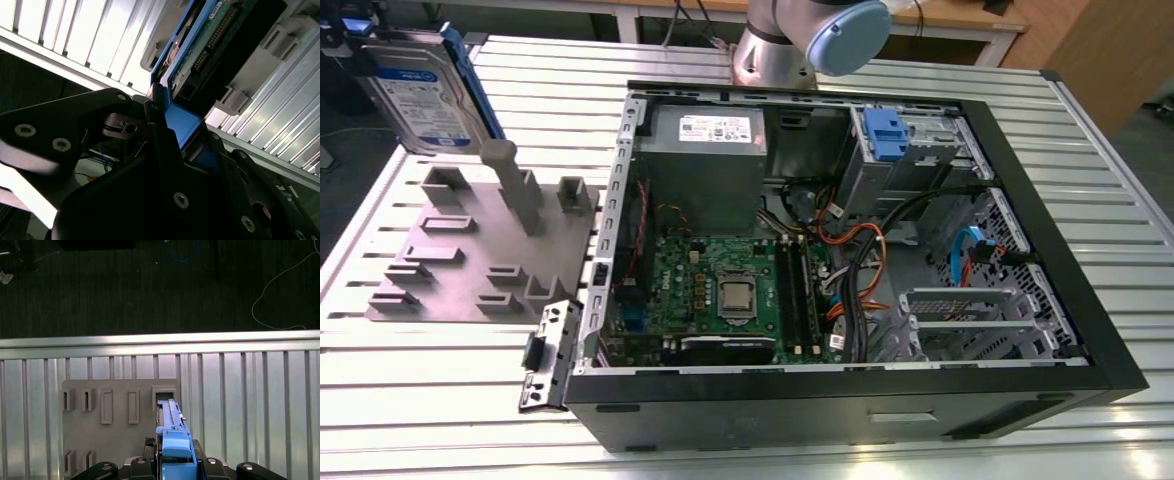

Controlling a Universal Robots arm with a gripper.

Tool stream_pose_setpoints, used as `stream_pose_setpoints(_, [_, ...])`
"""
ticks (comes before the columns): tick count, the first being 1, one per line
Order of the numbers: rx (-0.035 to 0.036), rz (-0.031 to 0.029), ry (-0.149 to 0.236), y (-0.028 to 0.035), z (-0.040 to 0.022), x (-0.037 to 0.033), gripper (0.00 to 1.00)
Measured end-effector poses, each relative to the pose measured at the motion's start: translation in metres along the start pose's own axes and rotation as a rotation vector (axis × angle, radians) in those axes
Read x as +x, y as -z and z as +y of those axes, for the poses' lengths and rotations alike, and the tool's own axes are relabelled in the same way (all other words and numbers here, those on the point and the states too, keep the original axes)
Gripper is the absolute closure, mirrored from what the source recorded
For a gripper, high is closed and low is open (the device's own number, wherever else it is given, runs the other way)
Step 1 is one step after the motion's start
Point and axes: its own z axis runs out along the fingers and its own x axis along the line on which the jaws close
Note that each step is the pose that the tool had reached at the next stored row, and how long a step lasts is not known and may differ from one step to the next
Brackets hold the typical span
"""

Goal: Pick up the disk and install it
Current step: 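Pick up the disk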

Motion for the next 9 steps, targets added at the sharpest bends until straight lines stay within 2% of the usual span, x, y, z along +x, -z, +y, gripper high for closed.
stream_pose_setpoints(9, [0.0001, 0.0, 0.0, 0.0023, 0.0, 0.0, 0.63])
